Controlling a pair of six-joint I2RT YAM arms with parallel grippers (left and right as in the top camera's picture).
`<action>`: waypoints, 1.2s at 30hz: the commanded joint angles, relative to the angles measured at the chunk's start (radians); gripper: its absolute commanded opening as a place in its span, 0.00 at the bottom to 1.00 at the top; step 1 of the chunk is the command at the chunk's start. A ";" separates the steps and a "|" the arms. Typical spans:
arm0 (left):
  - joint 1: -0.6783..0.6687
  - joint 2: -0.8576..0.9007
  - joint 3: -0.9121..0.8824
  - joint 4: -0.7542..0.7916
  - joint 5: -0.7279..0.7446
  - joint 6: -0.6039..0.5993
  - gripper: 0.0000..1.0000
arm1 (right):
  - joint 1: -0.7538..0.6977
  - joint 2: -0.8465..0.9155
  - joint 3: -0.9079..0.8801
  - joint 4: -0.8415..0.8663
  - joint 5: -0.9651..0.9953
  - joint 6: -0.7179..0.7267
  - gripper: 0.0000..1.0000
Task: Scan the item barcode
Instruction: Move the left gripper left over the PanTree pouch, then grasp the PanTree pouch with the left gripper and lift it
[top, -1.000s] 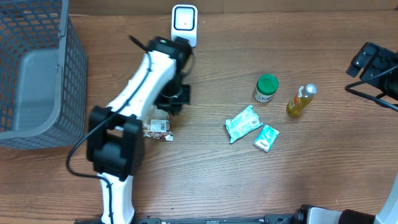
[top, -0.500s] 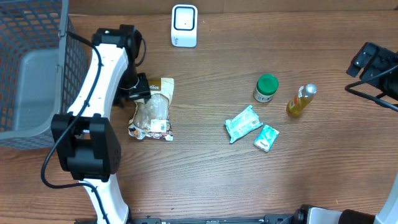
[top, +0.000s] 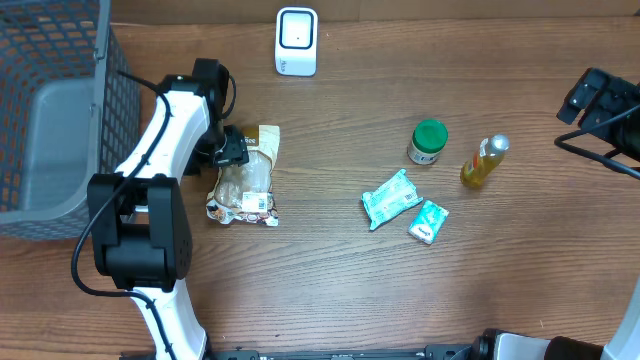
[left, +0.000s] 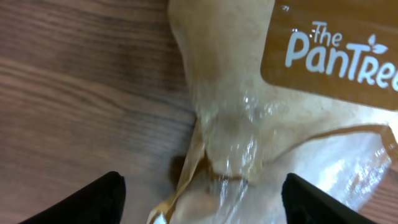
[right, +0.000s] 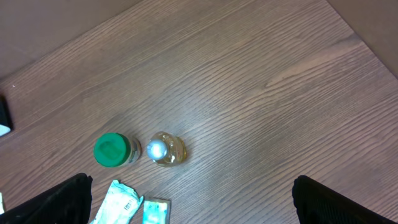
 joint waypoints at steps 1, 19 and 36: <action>0.006 -0.021 -0.039 0.011 0.050 0.024 0.75 | -0.002 -0.002 0.002 0.003 0.002 -0.004 1.00; -0.069 -0.021 -0.068 -0.047 0.419 0.024 0.64 | -0.002 -0.002 0.002 0.003 0.002 -0.004 1.00; 0.002 -0.022 -0.048 0.097 0.314 -0.103 0.67 | -0.002 -0.002 0.002 0.003 0.002 -0.004 1.00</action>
